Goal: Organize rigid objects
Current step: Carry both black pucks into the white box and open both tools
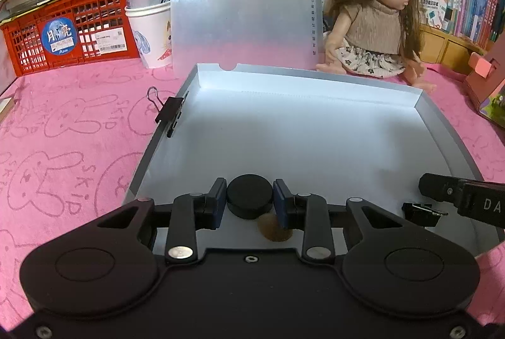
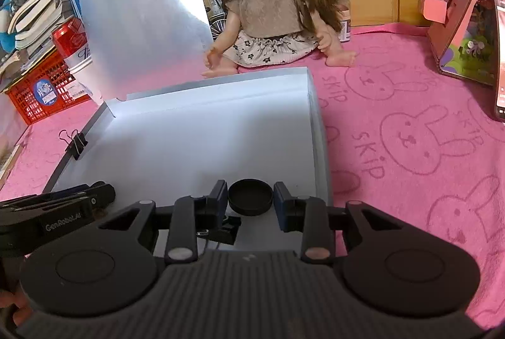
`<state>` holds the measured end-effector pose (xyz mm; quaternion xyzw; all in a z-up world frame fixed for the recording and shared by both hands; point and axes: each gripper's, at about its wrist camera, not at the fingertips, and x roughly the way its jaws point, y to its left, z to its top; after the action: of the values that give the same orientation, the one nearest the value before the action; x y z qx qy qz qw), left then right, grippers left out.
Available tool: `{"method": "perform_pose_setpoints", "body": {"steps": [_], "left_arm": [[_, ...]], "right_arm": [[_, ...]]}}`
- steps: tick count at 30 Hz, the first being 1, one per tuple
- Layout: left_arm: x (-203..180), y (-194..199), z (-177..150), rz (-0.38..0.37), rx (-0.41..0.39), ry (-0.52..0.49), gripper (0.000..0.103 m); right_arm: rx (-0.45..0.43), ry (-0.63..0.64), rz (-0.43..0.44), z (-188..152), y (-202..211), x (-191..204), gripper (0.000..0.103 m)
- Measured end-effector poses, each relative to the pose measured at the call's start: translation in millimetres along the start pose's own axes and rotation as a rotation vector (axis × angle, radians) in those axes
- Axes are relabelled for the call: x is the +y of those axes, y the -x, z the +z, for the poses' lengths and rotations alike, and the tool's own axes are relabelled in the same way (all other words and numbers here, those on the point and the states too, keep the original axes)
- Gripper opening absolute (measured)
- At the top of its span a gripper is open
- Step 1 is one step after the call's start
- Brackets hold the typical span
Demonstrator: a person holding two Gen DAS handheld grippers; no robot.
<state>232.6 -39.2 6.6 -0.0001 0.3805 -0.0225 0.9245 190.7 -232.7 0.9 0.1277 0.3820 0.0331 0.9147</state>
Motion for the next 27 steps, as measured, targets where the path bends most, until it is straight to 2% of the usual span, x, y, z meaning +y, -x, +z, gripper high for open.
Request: {"method": "perform_pose_setpoints", "body": {"steps": [1,3,4,8,10,12,15,21,27], "left_arm": [[-0.2,0.8,-0.2,0.0,0.0,-0.002,0.031],[-0.1,3.4,0.0,-0.006,-0.002,-0.002,0.035],[0.2,5.5,0.3,-0.01,-0.006,-0.001,0.042],[1.4,18.0,1.1,-0.019,-0.032,-0.011,0.051],[2.2,26.4,0.1,-0.024,-0.045,-0.019,0.059],[4.3,35.7,-1.8,-0.03,-0.061,-0.021,0.064],[7.4,50.7,-6.3,-0.042,-0.082,-0.021,0.069],[12.9,78.9,-20.3,-0.083,-0.108,-0.024,0.078],[12.3,101.1,-39.9,-0.096,-0.129,-0.054,0.081]], "right_arm": [[-0.001,-0.002,0.002,0.0,0.5,0.3,0.04],[-0.005,-0.008,0.005,0.6,2.4,0.3,0.057],[-0.01,-0.01,0.008,0.3,3.8,-0.1,0.058],[-0.03,-0.012,0.013,-0.6,13.3,-1.4,0.064],[-0.046,-0.009,0.02,-1.1,20.1,-2.3,0.067],[-0.063,-0.001,0.024,-2.3,27.5,-2.6,0.077],[-0.088,0.016,0.033,-5.3,39.3,-3.0,0.083],[-0.132,0.049,0.046,-16.9,63.2,-3.6,0.087],[-0.168,0.1,0.058,-32.9,84.6,-1.0,0.089]]}}
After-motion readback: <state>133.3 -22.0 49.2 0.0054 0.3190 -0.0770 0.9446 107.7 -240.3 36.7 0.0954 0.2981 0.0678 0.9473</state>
